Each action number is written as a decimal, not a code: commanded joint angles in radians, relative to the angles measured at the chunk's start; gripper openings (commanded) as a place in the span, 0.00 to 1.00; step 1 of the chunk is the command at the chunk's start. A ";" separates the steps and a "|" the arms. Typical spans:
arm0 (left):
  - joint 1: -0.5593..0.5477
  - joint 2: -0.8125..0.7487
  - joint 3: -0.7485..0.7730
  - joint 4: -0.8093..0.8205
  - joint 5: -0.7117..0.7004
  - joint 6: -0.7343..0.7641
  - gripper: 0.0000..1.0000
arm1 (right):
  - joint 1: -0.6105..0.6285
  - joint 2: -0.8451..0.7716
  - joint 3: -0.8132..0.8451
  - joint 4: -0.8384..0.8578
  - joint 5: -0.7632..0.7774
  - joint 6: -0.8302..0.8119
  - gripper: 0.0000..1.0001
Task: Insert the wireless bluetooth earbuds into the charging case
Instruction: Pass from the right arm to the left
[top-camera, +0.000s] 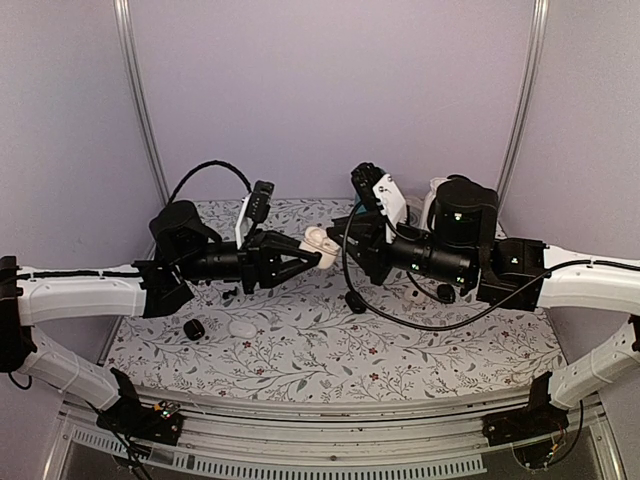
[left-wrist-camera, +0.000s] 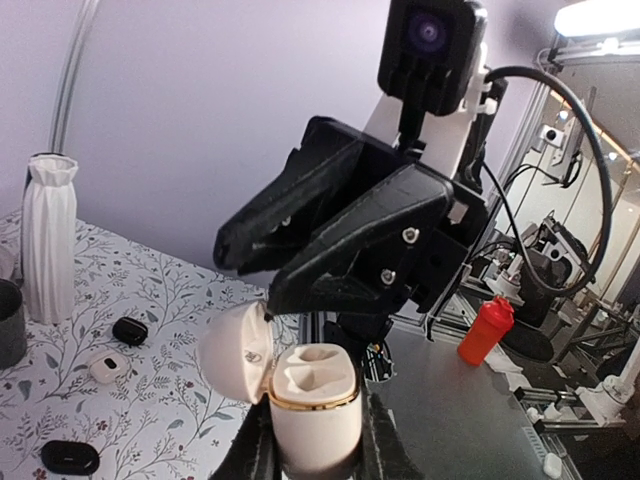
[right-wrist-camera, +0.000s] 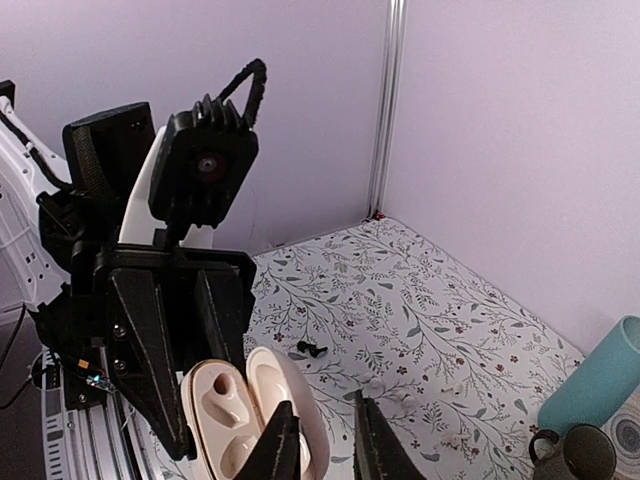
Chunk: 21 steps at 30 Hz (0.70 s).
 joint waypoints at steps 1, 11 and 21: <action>0.007 -0.040 -0.046 0.025 -0.031 0.061 0.00 | 0.006 0.017 0.039 0.004 -0.008 0.030 0.25; 0.025 -0.102 -0.093 -0.067 -0.237 0.068 0.00 | -0.042 0.038 0.062 0.000 -0.097 0.155 0.43; 0.125 -0.168 -0.160 -0.056 -0.247 0.015 0.00 | -0.113 0.058 0.057 -0.007 -0.143 0.261 0.51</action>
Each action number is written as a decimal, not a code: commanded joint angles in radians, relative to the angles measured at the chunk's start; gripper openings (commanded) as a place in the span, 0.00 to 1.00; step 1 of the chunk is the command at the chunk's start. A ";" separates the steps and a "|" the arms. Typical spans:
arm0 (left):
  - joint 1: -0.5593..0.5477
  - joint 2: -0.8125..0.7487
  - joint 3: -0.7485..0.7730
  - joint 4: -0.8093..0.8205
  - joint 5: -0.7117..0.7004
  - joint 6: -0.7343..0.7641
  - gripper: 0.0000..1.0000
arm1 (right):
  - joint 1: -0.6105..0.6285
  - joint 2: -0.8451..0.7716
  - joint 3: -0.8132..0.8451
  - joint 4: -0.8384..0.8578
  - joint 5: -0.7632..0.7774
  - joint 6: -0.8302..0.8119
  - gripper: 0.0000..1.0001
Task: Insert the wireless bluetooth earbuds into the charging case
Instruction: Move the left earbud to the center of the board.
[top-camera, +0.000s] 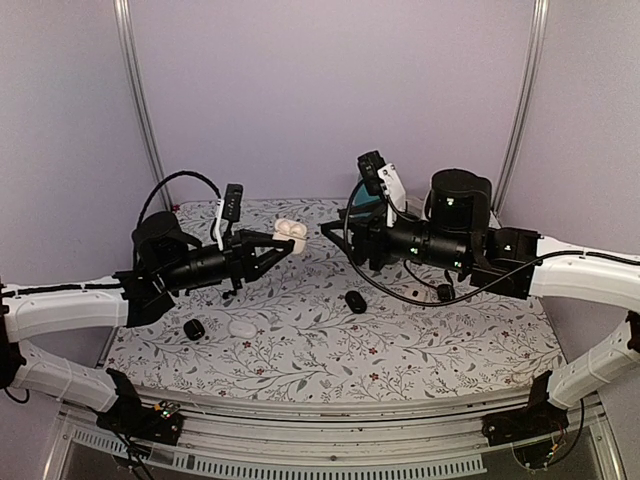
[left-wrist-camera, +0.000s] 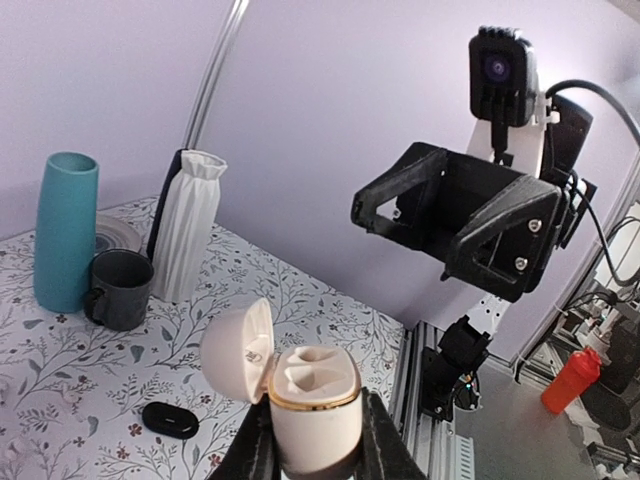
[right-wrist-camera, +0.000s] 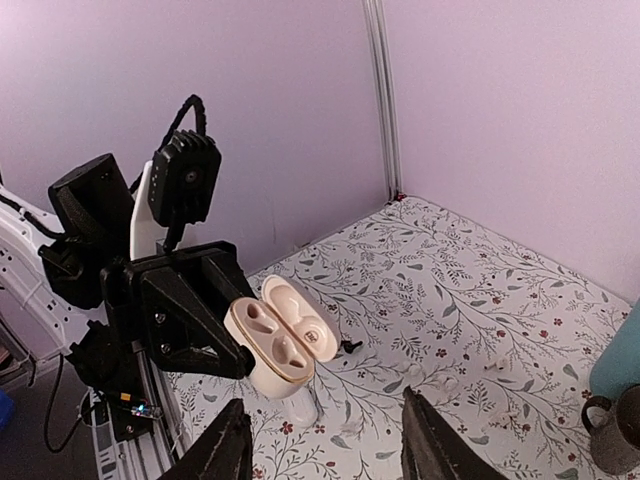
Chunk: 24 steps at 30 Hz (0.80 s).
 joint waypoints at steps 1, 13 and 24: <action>0.065 -0.049 -0.047 0.024 0.008 -0.028 0.00 | -0.032 0.027 0.026 0.005 -0.026 0.073 0.51; 0.194 -0.133 -0.115 0.048 0.114 -0.041 0.00 | -0.116 0.191 0.057 -0.019 -0.021 0.201 0.52; 0.253 -0.165 -0.105 0.023 0.224 -0.013 0.00 | -0.238 0.583 0.375 -0.232 -0.024 0.319 0.47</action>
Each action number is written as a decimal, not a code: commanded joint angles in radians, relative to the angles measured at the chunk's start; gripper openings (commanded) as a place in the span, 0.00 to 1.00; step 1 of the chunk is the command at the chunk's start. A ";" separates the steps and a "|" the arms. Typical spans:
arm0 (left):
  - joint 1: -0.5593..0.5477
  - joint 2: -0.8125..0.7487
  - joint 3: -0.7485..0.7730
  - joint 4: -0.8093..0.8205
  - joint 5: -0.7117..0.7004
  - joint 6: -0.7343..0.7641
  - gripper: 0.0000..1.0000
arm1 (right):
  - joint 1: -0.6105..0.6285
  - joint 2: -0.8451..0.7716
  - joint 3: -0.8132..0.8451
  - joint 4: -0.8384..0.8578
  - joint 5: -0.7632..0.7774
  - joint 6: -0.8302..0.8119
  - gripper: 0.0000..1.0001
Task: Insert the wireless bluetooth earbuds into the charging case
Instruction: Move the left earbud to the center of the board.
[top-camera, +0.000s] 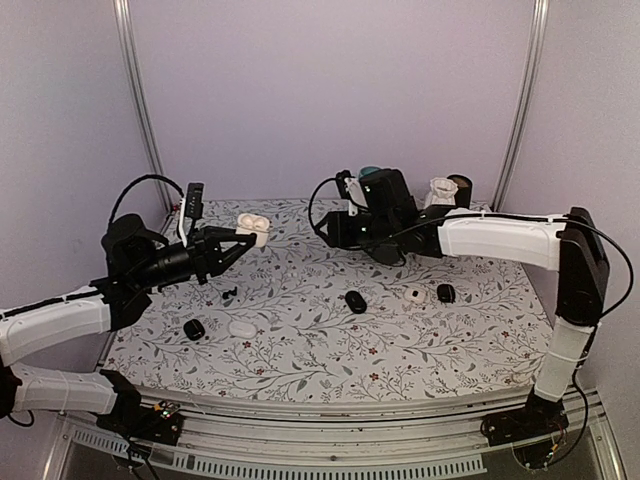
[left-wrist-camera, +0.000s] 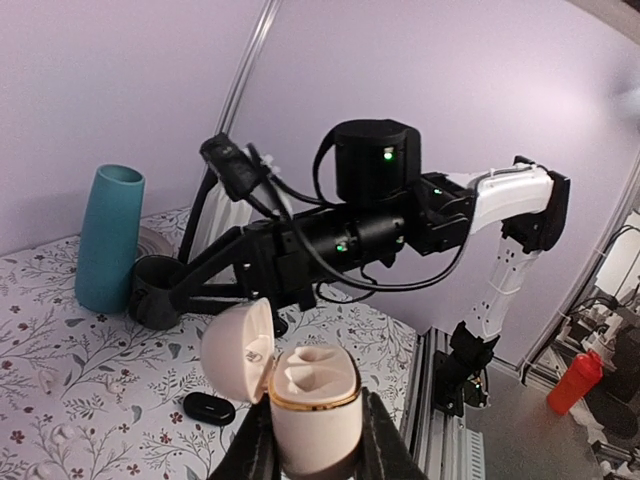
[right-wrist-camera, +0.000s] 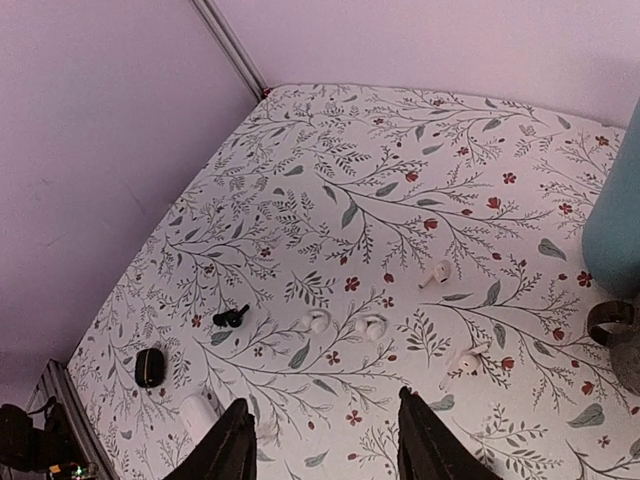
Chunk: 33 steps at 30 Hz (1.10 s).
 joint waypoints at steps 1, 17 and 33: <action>0.026 -0.022 0.000 0.010 0.059 0.023 0.00 | -0.029 0.184 0.163 -0.117 0.024 0.050 0.45; 0.093 -0.111 -0.034 -0.068 0.110 0.063 0.00 | -0.096 0.732 0.699 -0.135 0.037 0.015 0.38; 0.132 -0.165 -0.032 -0.111 0.140 0.048 0.00 | -0.099 0.967 0.957 -0.119 0.081 -0.018 0.31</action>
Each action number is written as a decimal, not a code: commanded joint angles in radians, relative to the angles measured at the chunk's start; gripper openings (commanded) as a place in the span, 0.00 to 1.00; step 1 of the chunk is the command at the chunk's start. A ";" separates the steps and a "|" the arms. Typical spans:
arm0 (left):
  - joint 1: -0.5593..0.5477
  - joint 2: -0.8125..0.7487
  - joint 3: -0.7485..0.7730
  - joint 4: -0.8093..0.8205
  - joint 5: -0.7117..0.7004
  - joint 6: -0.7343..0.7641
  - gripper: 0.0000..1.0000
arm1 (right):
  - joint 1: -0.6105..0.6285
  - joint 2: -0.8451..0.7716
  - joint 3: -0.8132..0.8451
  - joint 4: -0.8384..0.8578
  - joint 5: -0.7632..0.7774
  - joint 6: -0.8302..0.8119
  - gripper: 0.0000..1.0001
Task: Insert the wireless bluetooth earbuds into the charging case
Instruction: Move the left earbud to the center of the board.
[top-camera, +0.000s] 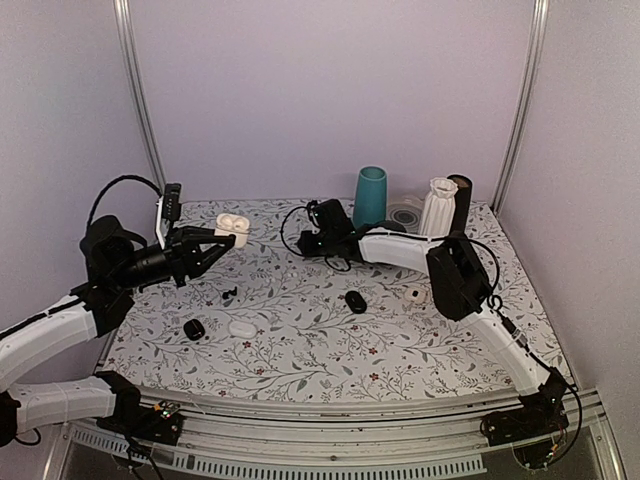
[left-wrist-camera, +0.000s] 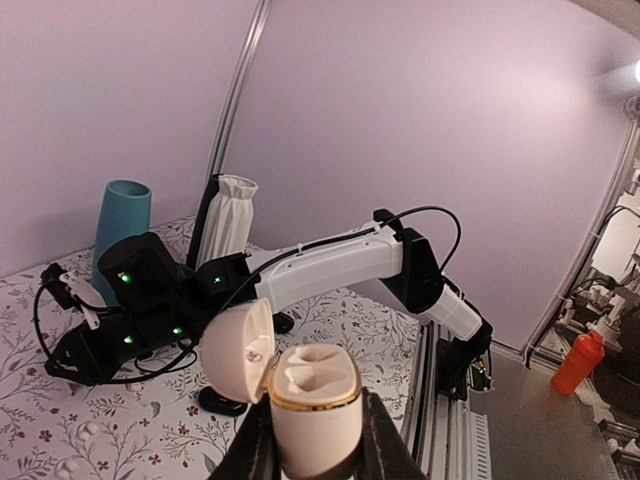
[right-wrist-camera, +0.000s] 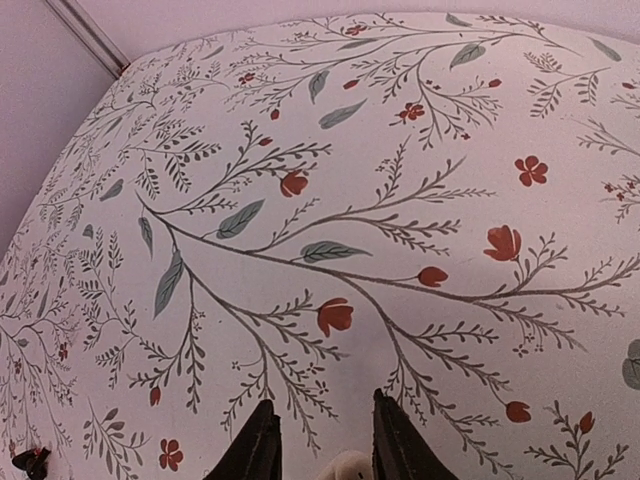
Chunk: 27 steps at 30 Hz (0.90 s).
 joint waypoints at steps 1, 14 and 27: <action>0.020 -0.020 -0.007 -0.011 0.018 0.005 0.00 | -0.002 0.043 0.048 -0.008 0.018 -0.022 0.30; 0.025 -0.015 0.010 -0.013 0.039 0.001 0.00 | 0.001 0.061 0.062 -0.170 -0.015 -0.008 0.20; 0.026 -0.029 -0.002 -0.021 0.027 0.002 0.00 | 0.085 -0.072 -0.126 -0.231 0.075 -0.086 0.15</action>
